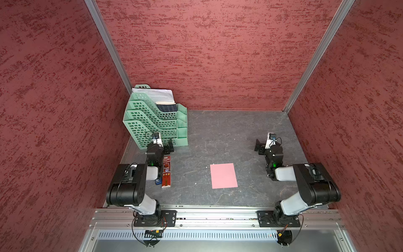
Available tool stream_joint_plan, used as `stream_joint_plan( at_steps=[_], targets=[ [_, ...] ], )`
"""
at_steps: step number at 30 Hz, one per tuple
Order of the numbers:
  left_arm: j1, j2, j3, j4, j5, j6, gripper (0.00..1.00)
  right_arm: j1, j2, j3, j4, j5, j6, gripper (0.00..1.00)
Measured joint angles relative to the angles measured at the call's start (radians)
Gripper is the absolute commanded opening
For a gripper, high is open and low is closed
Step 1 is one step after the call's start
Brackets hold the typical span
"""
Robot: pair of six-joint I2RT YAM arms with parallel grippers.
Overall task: Fold the square paper along the opposite sides
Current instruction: Pick up the paper from the center of the board.
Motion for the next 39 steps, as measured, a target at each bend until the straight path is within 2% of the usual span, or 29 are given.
stream_joint_plan(
  at_steps=[32, 33, 36, 39],
  targets=[
    [-0.005, -0.001, 0.001, -0.003, 0.005, 0.003, 1.00, 0.000, 0.000, 0.000, 0.000, 0.000, 0.000, 0.99],
    [-0.002, -0.006, 0.006, -0.024, 0.014, 0.004, 1.00, 0.000, 0.000, 0.000, -0.001, 0.000, 0.000, 0.99],
    [-0.008, -0.072, 0.103, -0.251, 0.006, 0.010, 1.00, 0.011, -0.027, 0.000, -0.043, 0.012, -0.005, 0.99],
    [-0.024, -0.158, 0.219, -0.446, -0.039, 0.001, 1.00, 0.058, -0.131, 0.008, -0.148, 0.074, -0.024, 0.99]
  ],
)
